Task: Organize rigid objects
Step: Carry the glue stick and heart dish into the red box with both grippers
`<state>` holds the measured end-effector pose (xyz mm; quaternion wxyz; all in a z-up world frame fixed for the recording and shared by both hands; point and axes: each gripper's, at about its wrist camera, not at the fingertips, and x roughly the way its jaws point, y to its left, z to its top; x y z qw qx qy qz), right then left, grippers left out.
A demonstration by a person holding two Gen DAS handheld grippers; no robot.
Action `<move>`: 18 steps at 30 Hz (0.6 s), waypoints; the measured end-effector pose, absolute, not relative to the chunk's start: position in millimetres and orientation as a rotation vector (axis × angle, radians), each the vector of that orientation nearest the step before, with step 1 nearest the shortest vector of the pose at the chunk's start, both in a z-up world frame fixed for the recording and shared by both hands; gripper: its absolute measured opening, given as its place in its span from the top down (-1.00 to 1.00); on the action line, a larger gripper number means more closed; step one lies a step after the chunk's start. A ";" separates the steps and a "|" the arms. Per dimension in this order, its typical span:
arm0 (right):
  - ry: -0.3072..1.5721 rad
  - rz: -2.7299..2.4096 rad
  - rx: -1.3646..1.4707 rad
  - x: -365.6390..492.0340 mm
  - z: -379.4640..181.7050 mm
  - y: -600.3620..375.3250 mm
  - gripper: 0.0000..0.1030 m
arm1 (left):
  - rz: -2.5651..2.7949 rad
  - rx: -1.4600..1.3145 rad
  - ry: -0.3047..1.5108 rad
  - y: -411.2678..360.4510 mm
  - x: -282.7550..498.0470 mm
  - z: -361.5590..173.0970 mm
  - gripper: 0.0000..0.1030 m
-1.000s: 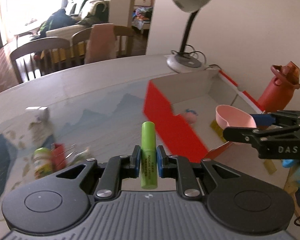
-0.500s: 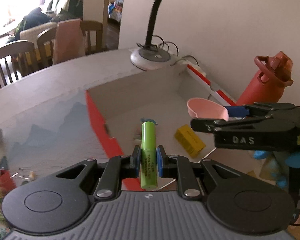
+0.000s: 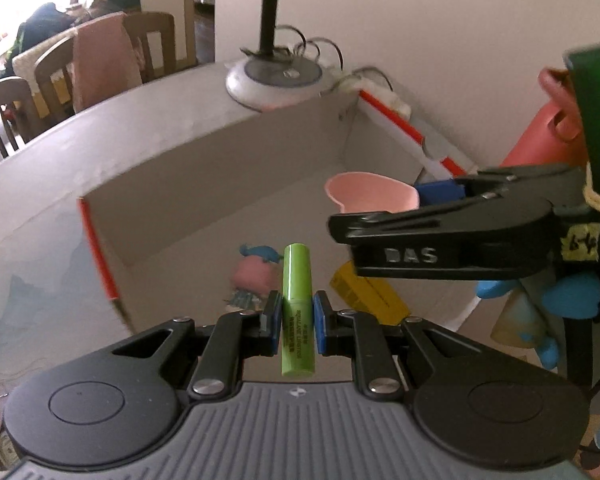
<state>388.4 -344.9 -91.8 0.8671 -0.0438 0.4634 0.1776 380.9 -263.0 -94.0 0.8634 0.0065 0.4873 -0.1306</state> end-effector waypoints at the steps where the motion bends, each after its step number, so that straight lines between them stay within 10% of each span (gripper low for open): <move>1: 0.981 0.377 -0.098 393.7 -95.4 -344.5 -0.34 | -0.275 0.017 1.032 -266.2 383.6 -97.8 0.69; 18: 1.212 0.368 -0.156 417.5 -117.7 -331.7 -0.34 | -0.252 -0.006 1.222 -283.0 421.0 -145.6 0.69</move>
